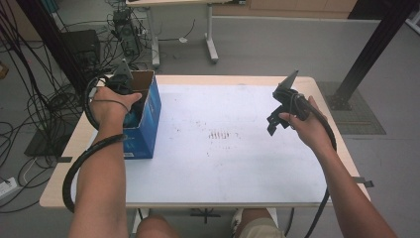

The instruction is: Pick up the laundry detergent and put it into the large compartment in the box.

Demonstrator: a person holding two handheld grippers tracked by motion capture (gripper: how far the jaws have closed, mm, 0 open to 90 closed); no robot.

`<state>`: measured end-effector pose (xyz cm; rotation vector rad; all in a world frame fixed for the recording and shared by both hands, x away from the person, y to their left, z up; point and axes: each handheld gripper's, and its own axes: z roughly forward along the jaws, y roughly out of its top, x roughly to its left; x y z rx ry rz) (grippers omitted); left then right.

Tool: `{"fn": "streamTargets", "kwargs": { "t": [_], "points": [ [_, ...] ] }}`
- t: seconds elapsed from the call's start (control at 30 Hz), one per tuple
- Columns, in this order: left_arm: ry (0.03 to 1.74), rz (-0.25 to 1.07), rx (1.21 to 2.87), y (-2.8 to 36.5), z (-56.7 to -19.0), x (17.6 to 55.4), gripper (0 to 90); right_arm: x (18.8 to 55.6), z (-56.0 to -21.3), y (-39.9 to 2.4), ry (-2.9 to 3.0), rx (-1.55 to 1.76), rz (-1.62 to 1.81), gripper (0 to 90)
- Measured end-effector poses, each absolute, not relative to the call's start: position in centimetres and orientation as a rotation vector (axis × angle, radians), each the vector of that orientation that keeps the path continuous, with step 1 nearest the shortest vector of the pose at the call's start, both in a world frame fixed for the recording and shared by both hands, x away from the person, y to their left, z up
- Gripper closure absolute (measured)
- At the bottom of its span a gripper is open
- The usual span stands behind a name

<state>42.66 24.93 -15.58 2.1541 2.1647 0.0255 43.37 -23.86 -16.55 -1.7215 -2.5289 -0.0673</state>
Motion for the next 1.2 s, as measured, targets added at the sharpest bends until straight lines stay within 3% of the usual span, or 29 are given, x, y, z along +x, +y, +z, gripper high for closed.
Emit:
{"fn": "streamTargets", "kwargs": {
  "t": [1.2],
  "points": [
    [2.156,0.046,2.160,24.54,-15.67,42.46,37.2,43.07,-16.00,-23.80,-2.540,-1.730,-0.065,8.7]
  ]
}}
